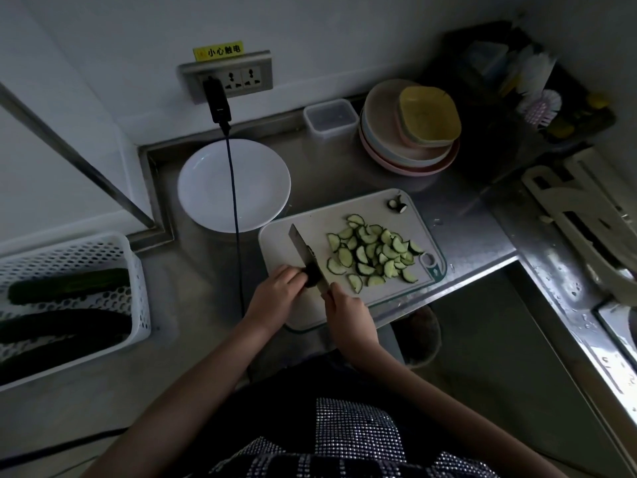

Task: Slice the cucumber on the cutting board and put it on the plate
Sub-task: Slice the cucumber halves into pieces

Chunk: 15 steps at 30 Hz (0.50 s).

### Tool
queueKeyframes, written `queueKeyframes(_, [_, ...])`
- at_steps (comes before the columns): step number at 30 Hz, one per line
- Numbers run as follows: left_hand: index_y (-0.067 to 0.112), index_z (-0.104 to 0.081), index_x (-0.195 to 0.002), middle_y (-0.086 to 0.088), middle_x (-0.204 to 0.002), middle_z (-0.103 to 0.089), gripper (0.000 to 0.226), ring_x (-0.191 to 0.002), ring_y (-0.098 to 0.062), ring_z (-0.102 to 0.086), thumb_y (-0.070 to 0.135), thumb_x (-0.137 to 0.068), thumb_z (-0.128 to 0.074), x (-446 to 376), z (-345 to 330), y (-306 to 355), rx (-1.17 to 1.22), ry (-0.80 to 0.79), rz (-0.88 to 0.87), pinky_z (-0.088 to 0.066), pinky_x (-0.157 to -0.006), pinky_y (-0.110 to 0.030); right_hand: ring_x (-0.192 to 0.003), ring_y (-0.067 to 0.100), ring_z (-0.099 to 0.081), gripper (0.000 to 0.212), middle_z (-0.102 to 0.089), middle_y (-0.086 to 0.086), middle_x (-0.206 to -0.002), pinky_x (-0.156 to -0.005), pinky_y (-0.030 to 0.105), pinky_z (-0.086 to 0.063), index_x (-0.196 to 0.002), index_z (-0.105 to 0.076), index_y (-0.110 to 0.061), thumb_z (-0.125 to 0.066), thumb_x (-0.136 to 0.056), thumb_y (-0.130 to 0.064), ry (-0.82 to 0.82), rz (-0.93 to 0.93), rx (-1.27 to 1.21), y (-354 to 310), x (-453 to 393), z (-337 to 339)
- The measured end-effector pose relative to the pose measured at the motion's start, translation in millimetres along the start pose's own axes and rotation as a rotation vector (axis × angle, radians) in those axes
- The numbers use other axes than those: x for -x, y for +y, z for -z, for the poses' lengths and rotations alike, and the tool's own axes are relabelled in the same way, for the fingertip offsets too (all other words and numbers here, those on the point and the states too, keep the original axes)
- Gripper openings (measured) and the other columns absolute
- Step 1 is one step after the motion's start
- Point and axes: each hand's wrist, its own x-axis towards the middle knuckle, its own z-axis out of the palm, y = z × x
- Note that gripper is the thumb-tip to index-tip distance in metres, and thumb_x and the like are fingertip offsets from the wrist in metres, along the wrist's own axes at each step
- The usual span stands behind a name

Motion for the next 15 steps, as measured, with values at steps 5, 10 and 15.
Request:
queueKeyframes(5, [0.007, -0.066, -0.087, -0.007, -0.09, -0.062, 0.025, -0.093, -0.017, -0.048, 0.02, -0.079, -0.046, 0, 0, 1, 0.001, 0.007, -0.004, -0.054, -0.055, -0.03, -0.079, 0.038, -0.061, 0.021, -0.064, 0.019, -0.086, -0.057, 0.035, -0.041, -0.097, -0.046, -0.01, -0.038, -0.101, -0.029, -0.004, -0.001, -0.003, -1, 0, -1])
queueKeyframes(10, [0.004, -0.066, -0.088, -0.009, -0.09, -0.064, 0.029, -0.093, -0.019, -0.047, 0.018, -0.08, -0.042, 0, -1, 1, -0.013, 0.024, -0.003, -0.054, -0.054, -0.032, -0.085, 0.037, -0.061, 0.01, -0.063, 0.018, -0.092, -0.064, 0.04, -0.049, -0.099, -0.045, -0.011, -0.038, -0.099, -0.02, -0.07, -0.04, 0.055, 2, -5, -8])
queueKeyframes(15, [0.006, -0.064, -0.088, -0.009, -0.091, -0.062, 0.025, -0.093, -0.02, -0.048, 0.017, -0.082, -0.043, 0, -3, -1, -0.016, 0.02, 0.0, -0.054, -0.053, -0.034, -0.087, 0.036, -0.061, 0.005, -0.063, 0.017, -0.094, -0.065, 0.039, -0.047, -0.099, -0.043, -0.013, -0.039, -0.097, -0.016, -0.091, -0.06, 0.082, 5, -8, -12])
